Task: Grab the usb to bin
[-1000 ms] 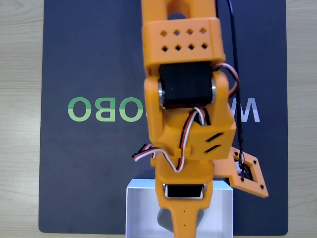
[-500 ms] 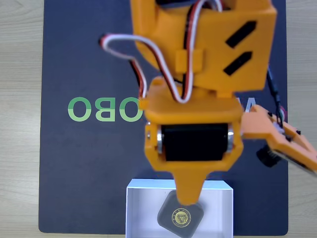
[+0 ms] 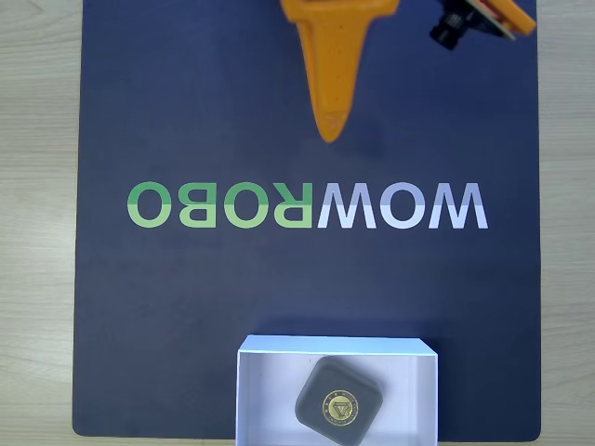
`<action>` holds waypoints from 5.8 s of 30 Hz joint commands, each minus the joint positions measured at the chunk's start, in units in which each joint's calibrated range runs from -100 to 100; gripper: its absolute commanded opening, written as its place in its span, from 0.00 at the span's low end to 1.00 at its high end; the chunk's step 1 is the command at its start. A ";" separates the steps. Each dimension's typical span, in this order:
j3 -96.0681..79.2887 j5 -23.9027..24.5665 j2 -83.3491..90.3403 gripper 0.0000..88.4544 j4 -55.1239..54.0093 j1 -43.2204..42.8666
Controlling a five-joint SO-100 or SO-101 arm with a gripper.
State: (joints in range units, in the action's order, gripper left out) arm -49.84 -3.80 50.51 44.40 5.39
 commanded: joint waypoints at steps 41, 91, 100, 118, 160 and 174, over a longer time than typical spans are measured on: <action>-41.94 -0.56 48.56 0.01 29.33 0.16; -41.94 -0.56 48.56 0.01 29.33 0.16; -41.94 -0.56 48.56 0.01 29.33 0.16; -41.94 -0.56 48.56 0.01 29.33 0.16; -41.94 -0.56 48.56 0.01 29.33 0.16; -41.94 -0.56 48.56 0.01 29.33 0.16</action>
State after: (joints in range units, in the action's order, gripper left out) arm -91.69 -4.17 99.07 73.71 5.13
